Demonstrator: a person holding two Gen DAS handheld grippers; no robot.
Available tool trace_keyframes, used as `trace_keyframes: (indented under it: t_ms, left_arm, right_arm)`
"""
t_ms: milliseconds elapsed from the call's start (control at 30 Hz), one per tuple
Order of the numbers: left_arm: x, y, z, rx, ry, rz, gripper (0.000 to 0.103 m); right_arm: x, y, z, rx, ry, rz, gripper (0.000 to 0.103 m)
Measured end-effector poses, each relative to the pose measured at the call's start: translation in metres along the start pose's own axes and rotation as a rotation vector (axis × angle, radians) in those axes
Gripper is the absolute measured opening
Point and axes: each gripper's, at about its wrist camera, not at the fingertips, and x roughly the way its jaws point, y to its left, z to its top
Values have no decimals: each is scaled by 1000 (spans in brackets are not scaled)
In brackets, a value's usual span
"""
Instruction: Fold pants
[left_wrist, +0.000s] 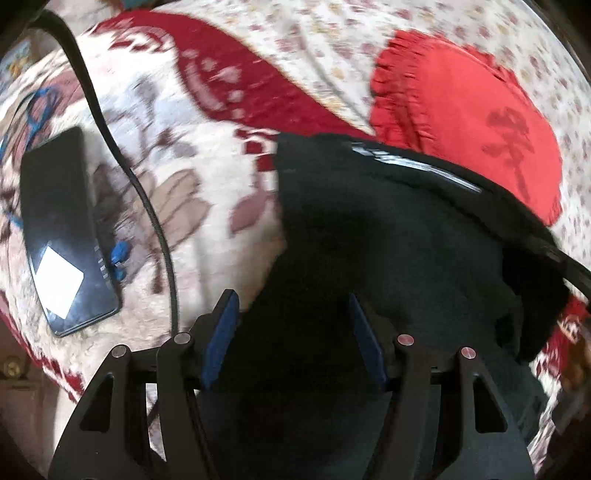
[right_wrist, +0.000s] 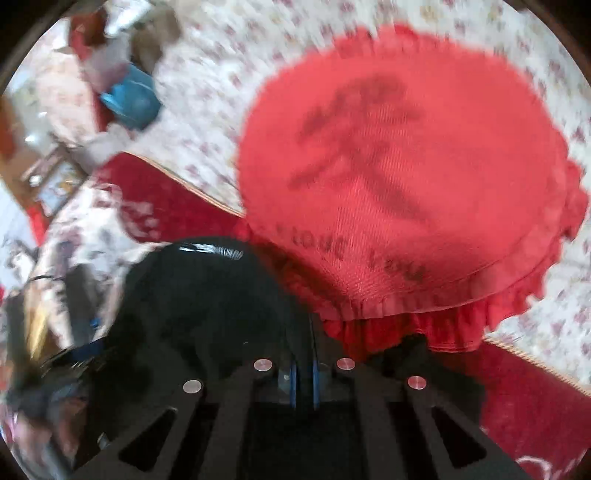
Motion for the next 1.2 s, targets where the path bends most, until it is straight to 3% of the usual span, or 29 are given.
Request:
trace_keyframes:
  t_ms: [67, 100, 167, 300, 433, 533, 600, 667, 733, 767, 933, 1067, 1200]
  left_arm:
    - [-4, 11, -1, -33, 1, -37, 61]
    - [-7, 13, -2, -33, 1, -39, 61]
    - [-18, 17, -7, -22, -19, -10, 61]
    - [-40, 43, -18, -45, -54, 2, 61]
    - [-55, 76, -25, -113, -57, 5, 61]
    - [-71, 86, -27, -152, -74, -18, 61]
    - [-84, 88, -28, -155, -96, -52, 61]
    - [-96, 83, -29, -133, -120, -66, 61]
    - [-104, 76, -32, -110, -133, -79, 62]
    - [-106, 74, -33, -104, -135, -86, 62]
    - [-105, 75, -36, -115, -124, -107, 62]
    - [-93, 80, -39, -103, -95, -75, 62]
    - [-76, 87, -44, -129, -54, -71, 62]
  right_arm:
    - [-34, 14, -12, -61, -17, 48, 5]
    - [-57, 26, -24, -114, -22, 115, 5]
    - [-82, 42, -45, -175, -13, 169, 5]
    - [-105, 79, -125, -313, 119, 269, 5]
    - [-66, 85, -199, -343, 309, 247, 5]
    - [-43, 81, -231, -360, 360, 145, 6]
    - [-44, 76, -228, -320, 354, 152, 8]
    - [-57, 74, -215, -277, 298, 193, 18]
    - [-74, 74, -198, -246, 221, 220, 51]
    - [-78, 74, -191, -235, 189, 234, 55]
    - [-89, 72, -165, -169, 77, 217, 56]
    - [-84, 42, -152, -36, 15, -4, 57]
    - [-71, 16, -160, 44, 74, -96, 57]
